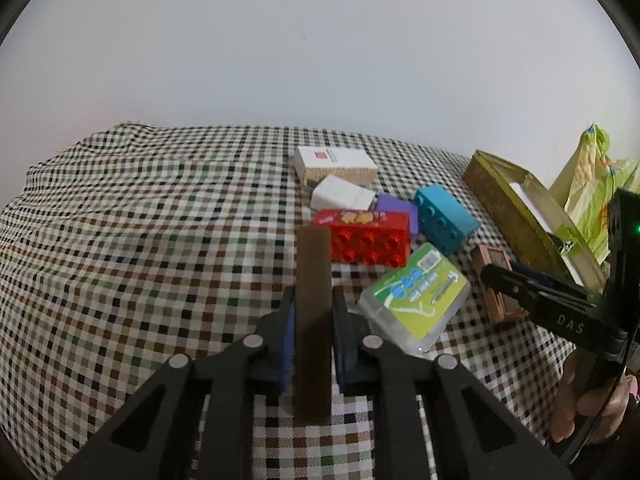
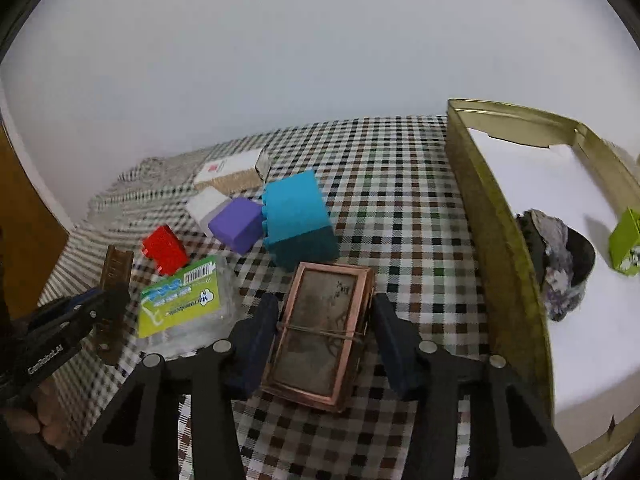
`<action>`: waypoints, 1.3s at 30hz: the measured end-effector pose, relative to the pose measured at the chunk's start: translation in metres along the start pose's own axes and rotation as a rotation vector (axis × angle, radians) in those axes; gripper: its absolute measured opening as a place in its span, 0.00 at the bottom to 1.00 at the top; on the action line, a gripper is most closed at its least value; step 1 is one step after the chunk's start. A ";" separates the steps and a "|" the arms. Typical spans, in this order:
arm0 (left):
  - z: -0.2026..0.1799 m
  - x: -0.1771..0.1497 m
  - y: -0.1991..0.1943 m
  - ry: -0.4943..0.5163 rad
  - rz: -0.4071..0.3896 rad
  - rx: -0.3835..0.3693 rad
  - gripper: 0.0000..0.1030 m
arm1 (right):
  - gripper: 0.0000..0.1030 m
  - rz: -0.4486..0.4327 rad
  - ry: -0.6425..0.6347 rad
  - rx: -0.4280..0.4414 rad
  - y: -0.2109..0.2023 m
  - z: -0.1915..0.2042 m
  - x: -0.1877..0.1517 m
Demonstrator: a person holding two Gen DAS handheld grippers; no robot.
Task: Organize rigid objects
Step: 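Grasp the brown wooden stick with the left gripper while the right grasps the copper frame, then carry the stick in the left gripper and frame in the right gripper to the tin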
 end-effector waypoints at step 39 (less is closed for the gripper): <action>-0.049 0.030 -0.025 0.009 -0.317 -0.049 0.13 | 0.46 -0.369 -0.012 0.002 -0.083 -0.012 0.035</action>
Point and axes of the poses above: each gripper's, at about its wrist camera, not at the fingertips, and y roughly the way its jaws point, z to its left, x to its top, the point moved 9 cm from there along y, roughly the way its jaws point, and after that the axes turned 8 degrees about -x, right-handed, at the moved point
